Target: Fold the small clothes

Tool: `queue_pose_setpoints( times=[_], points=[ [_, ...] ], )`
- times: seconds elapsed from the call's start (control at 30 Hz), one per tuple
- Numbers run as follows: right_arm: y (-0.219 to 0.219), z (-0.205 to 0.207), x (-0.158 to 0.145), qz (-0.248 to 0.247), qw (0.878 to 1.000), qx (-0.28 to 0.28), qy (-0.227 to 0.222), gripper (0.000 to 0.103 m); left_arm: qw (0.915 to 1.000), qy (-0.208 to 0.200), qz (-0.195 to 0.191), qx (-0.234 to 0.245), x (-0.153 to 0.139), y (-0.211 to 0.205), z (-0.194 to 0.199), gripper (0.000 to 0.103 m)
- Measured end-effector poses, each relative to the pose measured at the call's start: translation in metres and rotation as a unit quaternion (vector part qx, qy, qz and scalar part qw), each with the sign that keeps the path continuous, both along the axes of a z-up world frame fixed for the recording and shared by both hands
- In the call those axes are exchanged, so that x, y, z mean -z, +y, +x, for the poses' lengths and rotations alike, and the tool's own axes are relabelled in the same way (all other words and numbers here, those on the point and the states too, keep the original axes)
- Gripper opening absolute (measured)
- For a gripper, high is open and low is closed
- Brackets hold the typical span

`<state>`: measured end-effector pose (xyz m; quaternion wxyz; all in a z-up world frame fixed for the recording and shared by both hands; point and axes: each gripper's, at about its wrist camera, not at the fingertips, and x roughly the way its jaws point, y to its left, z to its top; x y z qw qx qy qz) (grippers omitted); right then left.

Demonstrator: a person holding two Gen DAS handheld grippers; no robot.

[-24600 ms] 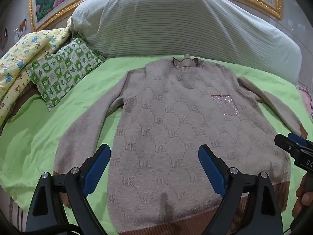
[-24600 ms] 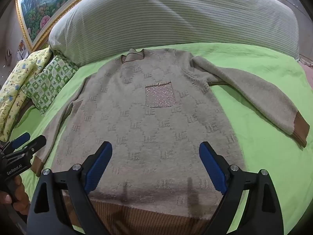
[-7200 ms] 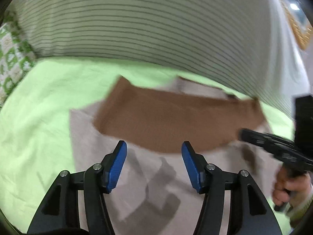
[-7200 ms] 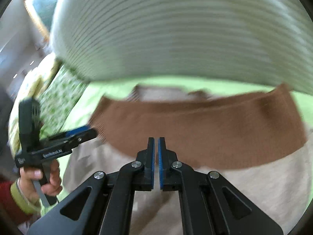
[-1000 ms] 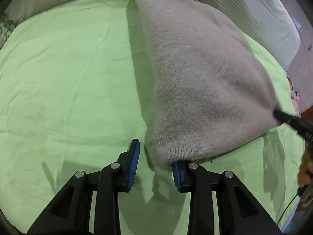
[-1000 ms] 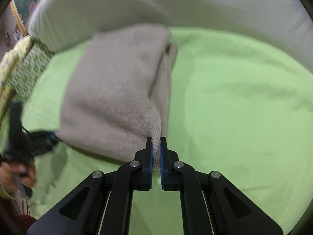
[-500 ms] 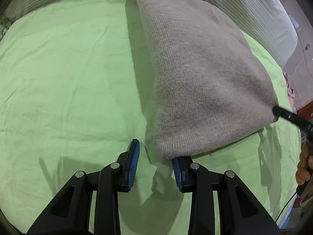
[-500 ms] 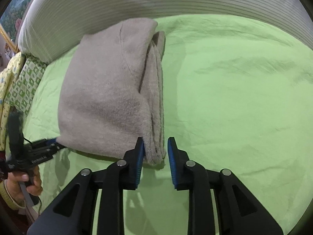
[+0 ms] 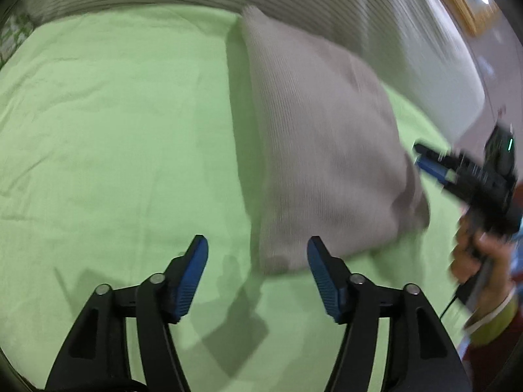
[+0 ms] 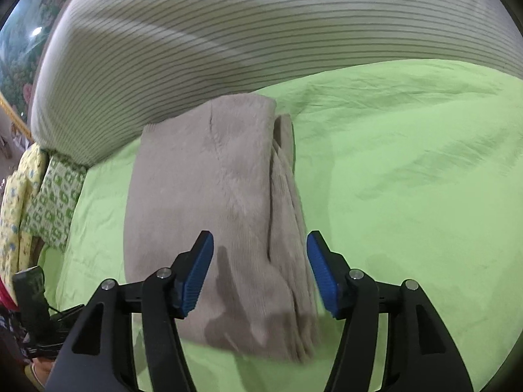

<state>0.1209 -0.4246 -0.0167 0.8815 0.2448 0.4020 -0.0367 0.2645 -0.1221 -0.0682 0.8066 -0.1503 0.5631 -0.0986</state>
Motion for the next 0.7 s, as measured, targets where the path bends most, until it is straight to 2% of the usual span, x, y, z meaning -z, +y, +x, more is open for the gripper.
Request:
queue_pose_setpoints(
  times=[0.07, 0.17, 0.27, 0.4, 0.5, 0.6, 0.7],
  points=[
    [0.0, 0.016, 0.003, 0.003, 1.0, -0.002, -0.001, 0.07, 0.9995, 0.001, -0.019, -0.024, -0.003, 0.003, 0.02, 0.068],
    [0.002, 0.038, 0.01, -0.015, 1.0, -0.01, 0.009, 0.07, 0.9978, -0.004, -0.044, -0.048, -0.006, 0.007, 0.041, 0.071],
    [-0.003, 0.05, 0.021, -0.041, 0.999, -0.013, 0.026, 0.07, 0.9972, -0.006, -0.049, -0.055, -0.004, 0.0, 0.053, 0.073],
    [-0.024, 0.049, 0.03, -0.042, 0.999, 0.007, 0.026, 0.071, 0.9971, 0.003, -0.055, -0.053, 0.01, -0.005, 0.065, 0.076],
    [-0.033, 0.048, 0.029, -0.008, 1.0, 0.011, 0.019, 0.071, 0.9963, 0.0, -0.066, -0.055, 0.017, -0.005, 0.07, 0.08],
    [-0.032, 0.046, 0.026, 0.022, 1.0, -0.008, -0.006, 0.071, 0.9951, 0.002, -0.083, -0.053, 0.024, -0.007, 0.075, 0.082],
    [-0.025, 0.051, 0.034, 0.024, 0.999, -0.032, 0.009, 0.071, 0.9939, 0.008, -0.099, -0.048, 0.035, -0.014, 0.083, 0.086]
  ],
)
